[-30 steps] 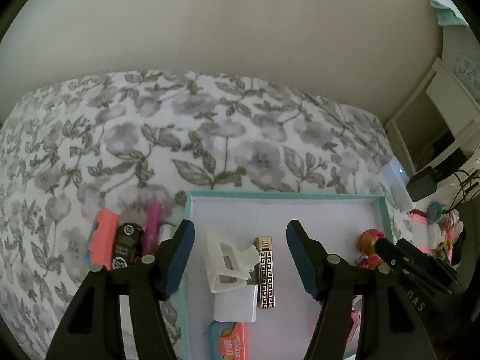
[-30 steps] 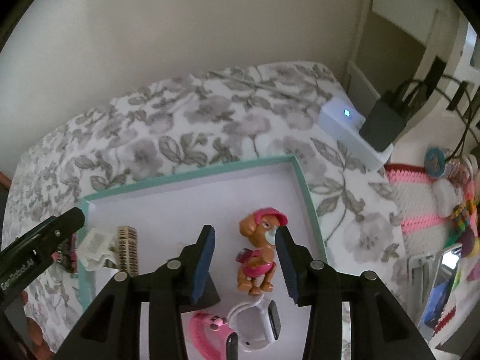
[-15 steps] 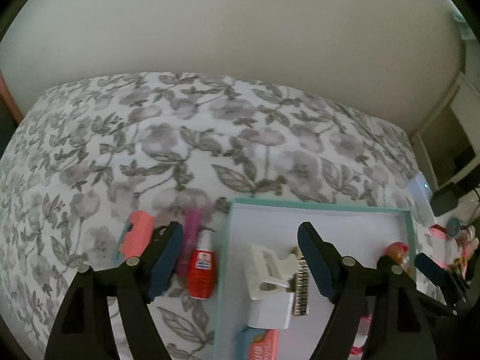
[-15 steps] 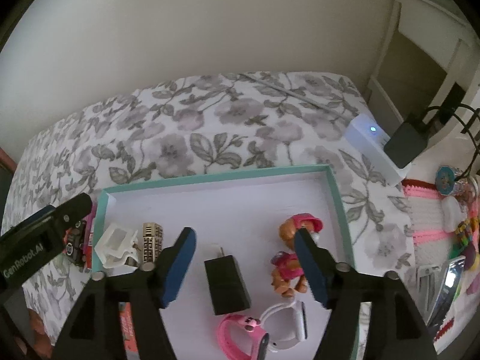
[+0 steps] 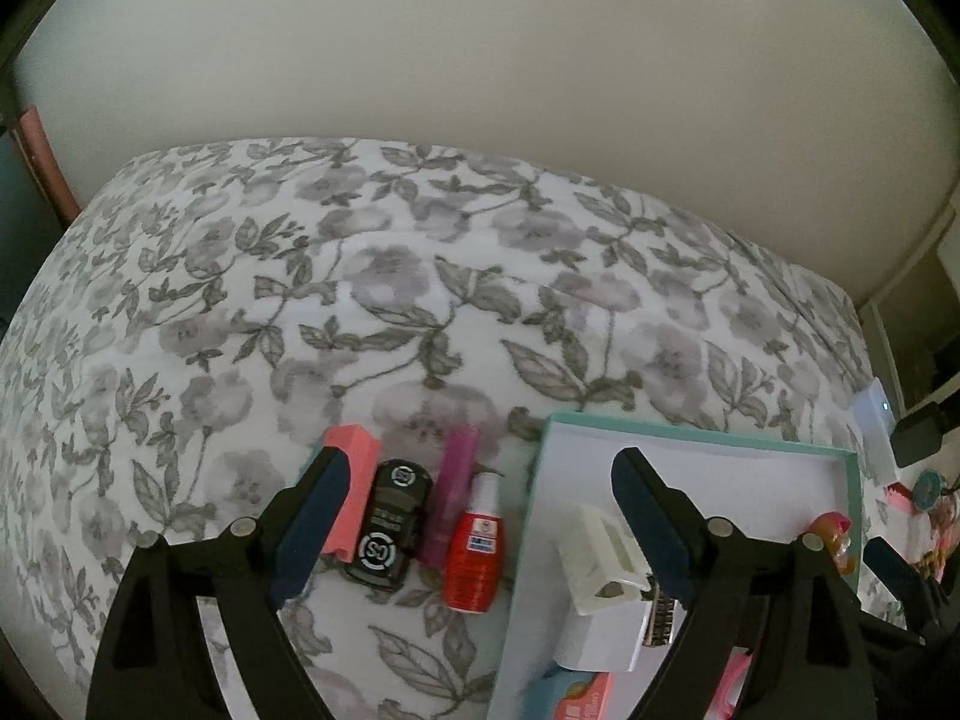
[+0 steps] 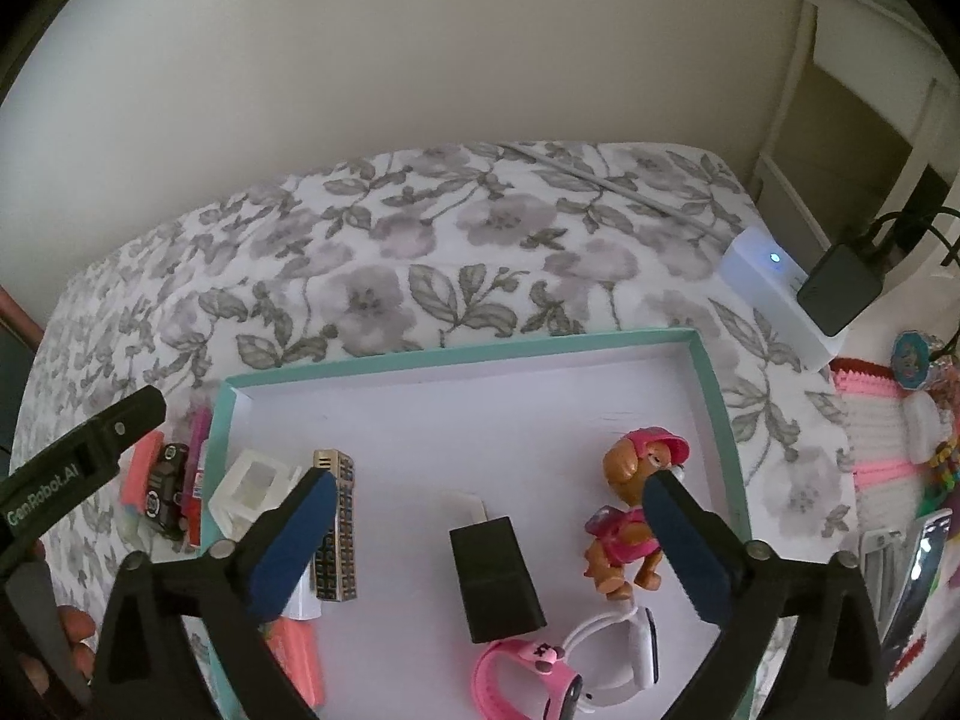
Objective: Organize rigid objects
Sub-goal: 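Move both tools back over the pile toward the box cutter and toy car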
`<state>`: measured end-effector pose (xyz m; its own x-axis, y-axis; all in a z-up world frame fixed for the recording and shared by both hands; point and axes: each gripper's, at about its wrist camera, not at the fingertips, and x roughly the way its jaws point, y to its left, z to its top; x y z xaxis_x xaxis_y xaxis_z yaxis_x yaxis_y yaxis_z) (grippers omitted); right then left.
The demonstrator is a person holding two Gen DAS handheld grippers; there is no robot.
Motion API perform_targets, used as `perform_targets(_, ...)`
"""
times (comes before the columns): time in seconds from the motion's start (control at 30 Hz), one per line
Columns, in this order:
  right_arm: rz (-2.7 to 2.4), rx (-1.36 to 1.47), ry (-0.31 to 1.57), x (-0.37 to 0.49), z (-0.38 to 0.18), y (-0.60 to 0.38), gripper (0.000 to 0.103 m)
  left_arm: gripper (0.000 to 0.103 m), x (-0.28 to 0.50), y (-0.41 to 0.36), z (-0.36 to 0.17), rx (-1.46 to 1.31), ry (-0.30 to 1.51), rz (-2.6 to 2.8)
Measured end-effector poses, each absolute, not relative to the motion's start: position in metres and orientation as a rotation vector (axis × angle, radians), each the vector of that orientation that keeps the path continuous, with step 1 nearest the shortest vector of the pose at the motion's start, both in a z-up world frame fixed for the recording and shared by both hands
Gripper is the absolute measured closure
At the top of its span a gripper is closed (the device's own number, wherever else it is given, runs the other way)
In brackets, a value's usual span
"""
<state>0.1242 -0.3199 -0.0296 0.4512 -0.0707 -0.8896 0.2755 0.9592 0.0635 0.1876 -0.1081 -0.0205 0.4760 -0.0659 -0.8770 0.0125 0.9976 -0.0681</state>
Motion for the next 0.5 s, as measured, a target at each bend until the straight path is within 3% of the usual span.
perform_targets(0.5, -0.188, 0.199, 1.029, 0.129, -0.022, -0.295, 0.000, 0.013, 0.190, -0.065, -0.004, -0.066, 0.978, 0.013)
